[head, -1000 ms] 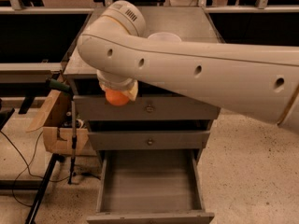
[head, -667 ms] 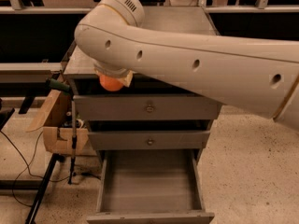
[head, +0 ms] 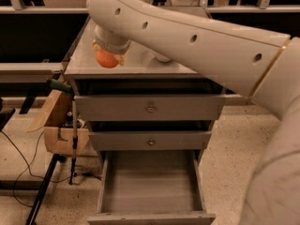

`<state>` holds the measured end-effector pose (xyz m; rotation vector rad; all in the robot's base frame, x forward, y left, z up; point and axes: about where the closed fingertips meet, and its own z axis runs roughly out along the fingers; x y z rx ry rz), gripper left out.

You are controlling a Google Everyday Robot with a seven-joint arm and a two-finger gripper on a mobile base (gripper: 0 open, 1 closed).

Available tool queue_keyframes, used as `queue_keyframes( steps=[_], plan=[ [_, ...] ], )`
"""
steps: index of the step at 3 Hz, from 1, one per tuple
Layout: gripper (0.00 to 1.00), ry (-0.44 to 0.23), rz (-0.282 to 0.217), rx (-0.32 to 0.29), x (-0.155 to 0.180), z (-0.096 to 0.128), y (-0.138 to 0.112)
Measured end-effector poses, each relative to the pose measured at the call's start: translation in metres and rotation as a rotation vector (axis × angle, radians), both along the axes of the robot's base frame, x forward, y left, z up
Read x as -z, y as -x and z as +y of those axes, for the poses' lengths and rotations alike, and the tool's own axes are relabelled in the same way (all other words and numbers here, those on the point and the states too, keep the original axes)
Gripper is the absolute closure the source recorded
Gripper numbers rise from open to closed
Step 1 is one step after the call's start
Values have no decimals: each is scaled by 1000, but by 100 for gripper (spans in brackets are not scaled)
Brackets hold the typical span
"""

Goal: Pick orange from bottom drawer and place on counter

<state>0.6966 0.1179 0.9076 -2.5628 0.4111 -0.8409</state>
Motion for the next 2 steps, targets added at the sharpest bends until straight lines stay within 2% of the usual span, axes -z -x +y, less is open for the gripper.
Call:
queue_keyframes(
  steps=[1, 2],
  plan=[
    [100, -55, 23, 13, -3, 8, -34],
    [100, -89, 54, 45, 6, 12, -58]
  ],
)
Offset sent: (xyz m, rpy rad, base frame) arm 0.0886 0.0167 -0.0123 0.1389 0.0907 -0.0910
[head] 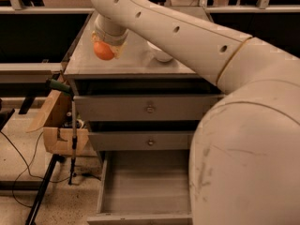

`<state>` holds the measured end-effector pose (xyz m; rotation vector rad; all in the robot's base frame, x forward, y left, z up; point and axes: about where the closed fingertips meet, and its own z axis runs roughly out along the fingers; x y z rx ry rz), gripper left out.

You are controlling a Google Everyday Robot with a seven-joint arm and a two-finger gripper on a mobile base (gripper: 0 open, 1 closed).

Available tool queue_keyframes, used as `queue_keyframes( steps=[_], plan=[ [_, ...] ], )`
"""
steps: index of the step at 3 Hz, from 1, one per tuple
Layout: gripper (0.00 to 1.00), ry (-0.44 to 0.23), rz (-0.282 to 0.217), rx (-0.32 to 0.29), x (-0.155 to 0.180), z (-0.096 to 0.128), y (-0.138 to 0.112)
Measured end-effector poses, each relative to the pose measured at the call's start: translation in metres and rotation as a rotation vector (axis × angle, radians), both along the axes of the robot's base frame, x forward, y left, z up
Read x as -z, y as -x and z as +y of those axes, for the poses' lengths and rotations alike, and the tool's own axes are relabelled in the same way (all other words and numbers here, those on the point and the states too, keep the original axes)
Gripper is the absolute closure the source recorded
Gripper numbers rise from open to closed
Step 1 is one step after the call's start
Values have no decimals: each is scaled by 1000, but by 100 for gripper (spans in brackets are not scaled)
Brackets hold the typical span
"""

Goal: Pick orange from bottom drawer and place on counter

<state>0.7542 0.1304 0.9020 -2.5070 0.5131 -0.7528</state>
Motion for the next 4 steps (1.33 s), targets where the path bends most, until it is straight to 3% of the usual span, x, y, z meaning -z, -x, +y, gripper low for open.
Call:
queue_keyframes(
  steps=[1, 2, 3, 4],
  plan=[
    [90, 1, 38, 52, 14, 1, -17],
    [72, 23, 95, 126, 31, -3, -29],
    [48, 64, 154, 200, 46, -5, -36],
    [26, 93, 172, 244, 48, -8, -37]
  ],
)
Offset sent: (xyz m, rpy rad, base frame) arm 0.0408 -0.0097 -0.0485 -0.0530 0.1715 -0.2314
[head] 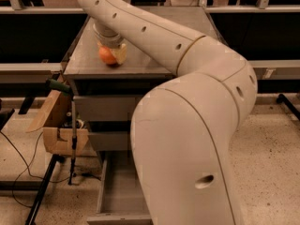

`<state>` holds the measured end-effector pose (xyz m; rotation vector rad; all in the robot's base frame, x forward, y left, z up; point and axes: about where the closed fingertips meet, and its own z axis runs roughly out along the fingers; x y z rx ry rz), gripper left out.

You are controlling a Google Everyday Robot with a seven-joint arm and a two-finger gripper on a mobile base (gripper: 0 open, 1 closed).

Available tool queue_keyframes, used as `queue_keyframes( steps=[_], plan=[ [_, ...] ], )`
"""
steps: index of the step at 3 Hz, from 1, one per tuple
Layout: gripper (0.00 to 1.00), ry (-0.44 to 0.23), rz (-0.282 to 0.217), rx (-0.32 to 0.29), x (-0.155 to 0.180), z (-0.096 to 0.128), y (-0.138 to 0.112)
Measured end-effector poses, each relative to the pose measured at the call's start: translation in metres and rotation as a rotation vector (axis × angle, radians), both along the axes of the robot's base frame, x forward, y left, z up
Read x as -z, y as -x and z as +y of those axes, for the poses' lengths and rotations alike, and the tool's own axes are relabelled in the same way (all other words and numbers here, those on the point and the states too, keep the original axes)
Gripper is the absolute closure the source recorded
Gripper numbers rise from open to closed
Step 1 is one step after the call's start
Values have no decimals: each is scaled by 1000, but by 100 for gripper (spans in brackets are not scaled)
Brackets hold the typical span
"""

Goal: Pick orange from bottom drawer and place on counter

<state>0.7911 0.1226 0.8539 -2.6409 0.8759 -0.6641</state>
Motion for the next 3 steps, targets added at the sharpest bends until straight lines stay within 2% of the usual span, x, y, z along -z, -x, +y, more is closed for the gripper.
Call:
queue_keyframes(
  steps=[1, 2, 3],
  plan=[
    [3, 30, -17, 25, -12, -5, 4],
    [0, 74, -40, 53, -32, -13, 13],
    [0, 74, -40, 53, -32, -13, 13]
  ],
)
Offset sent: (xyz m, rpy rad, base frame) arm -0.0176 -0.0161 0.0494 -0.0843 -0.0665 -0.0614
